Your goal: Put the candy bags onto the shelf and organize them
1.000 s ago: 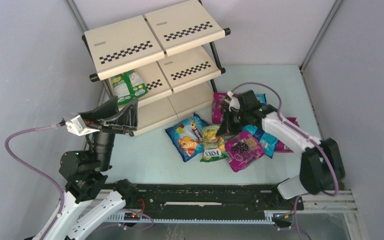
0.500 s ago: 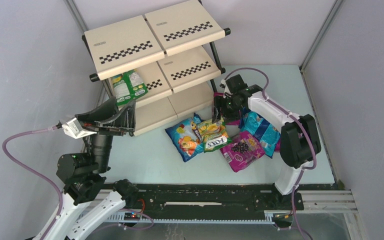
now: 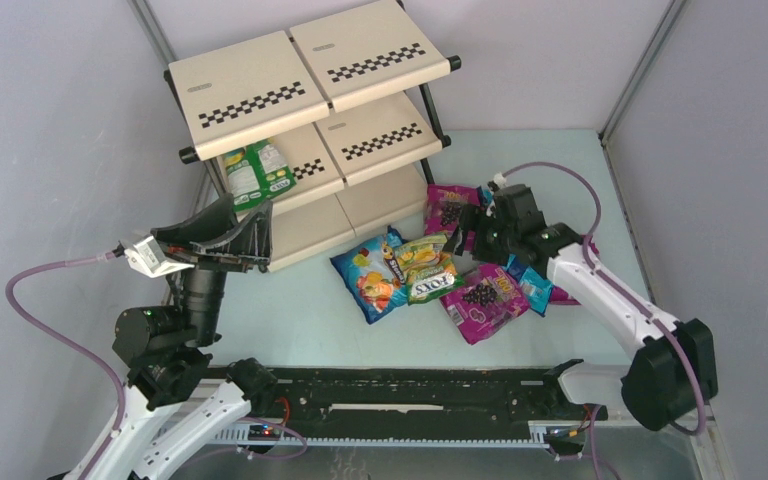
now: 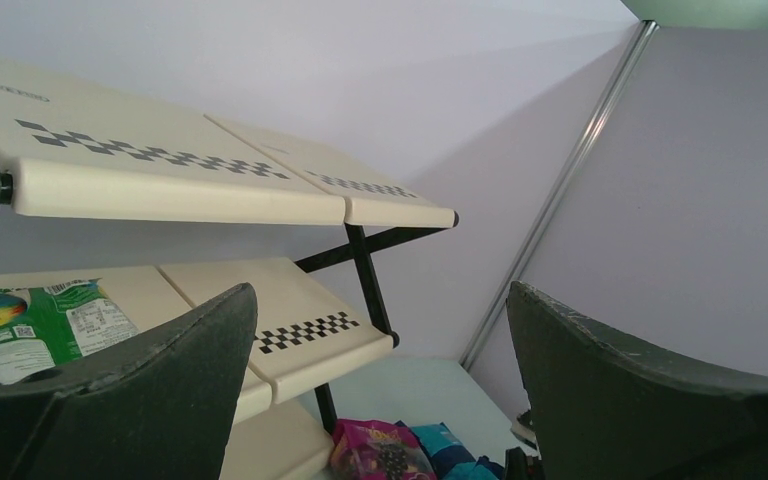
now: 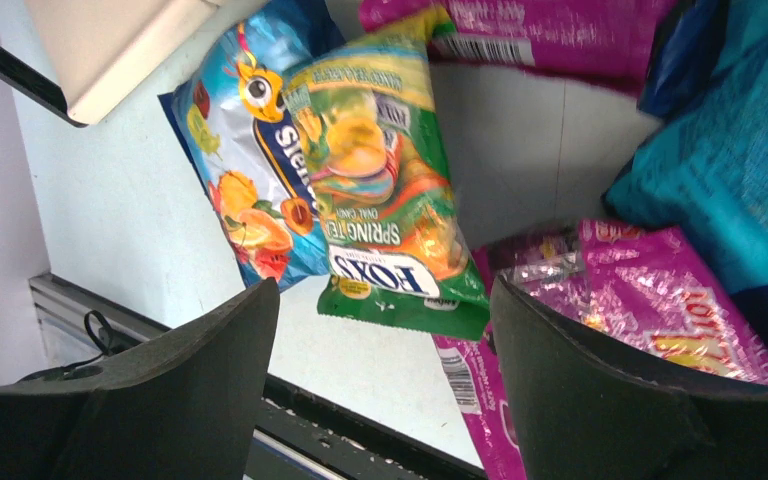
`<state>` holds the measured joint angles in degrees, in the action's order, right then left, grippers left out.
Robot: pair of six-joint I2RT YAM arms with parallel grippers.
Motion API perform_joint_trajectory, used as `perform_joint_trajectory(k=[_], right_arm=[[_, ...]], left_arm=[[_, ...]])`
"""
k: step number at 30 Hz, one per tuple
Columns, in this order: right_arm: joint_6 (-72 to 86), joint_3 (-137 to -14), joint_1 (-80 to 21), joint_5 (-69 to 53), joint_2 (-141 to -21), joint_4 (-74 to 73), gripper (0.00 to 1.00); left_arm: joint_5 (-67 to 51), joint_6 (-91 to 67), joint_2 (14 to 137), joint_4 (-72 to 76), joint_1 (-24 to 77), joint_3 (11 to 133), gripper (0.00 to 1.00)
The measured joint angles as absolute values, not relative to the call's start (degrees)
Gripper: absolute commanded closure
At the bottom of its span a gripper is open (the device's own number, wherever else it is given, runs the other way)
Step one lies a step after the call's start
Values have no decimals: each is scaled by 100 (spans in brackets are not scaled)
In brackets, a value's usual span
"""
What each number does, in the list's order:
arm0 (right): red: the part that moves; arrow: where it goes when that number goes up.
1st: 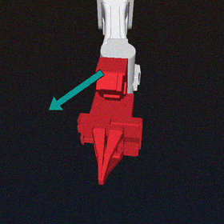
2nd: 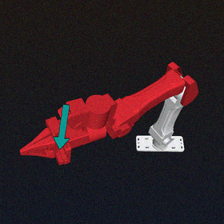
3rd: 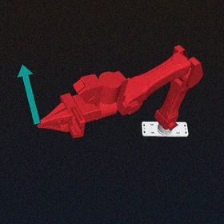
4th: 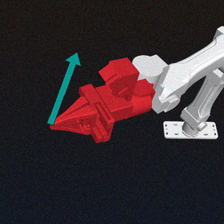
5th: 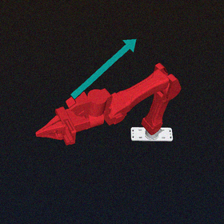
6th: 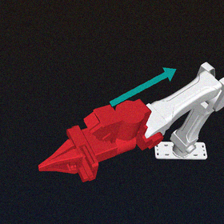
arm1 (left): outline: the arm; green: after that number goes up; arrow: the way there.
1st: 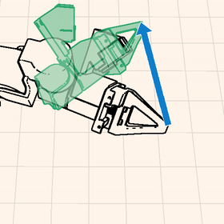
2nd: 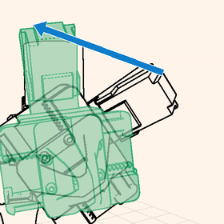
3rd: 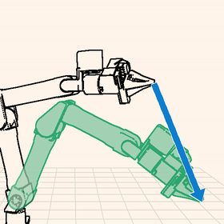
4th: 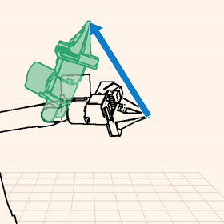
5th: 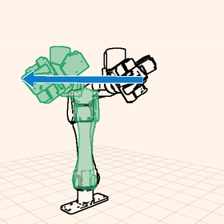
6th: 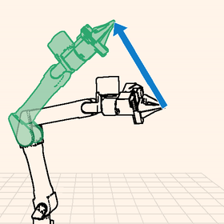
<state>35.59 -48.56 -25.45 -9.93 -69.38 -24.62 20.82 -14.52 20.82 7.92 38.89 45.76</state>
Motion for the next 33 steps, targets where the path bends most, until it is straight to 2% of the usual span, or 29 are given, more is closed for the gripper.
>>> perform_joint_trajectory(k=[4, 12, 20, 22, 26, 28, 33], right_arm=[[3699, -4353, -2274, -1363, -6954, -2027, 24], [3623, -4353, -2200, -1710, -7553, -1455, 27], [3308, -4353, -2451, -1612, -8128, -963, 42], [3286, -4353, -2469, -1603, -8324, -854, 49], [3249, -4353, -2561, -1588, -8501, -637, 72], [3242, -4351, -2628, -1570, -8464, -587, 73], [3249, -4160, -2665, -1557, -7896, -550, 87]], left_arm=[[2082, -1452, 2082, 803, 3889, 4576, 0], [2082, -1452, 2084, 803, 3889, 4576, 0], [2082, -1452, 2084, 801, 3889, 4576, 0], [2082, -1452, 2084, 803, 3889, 4576, 0], [2080, -1452, 2084, 801, 3889, 4576, 0], [2080, -1450, 2084, 803, 3889, 4576, 0], [2078, -1450, 2084, 801, 3900, 4576, 0]])
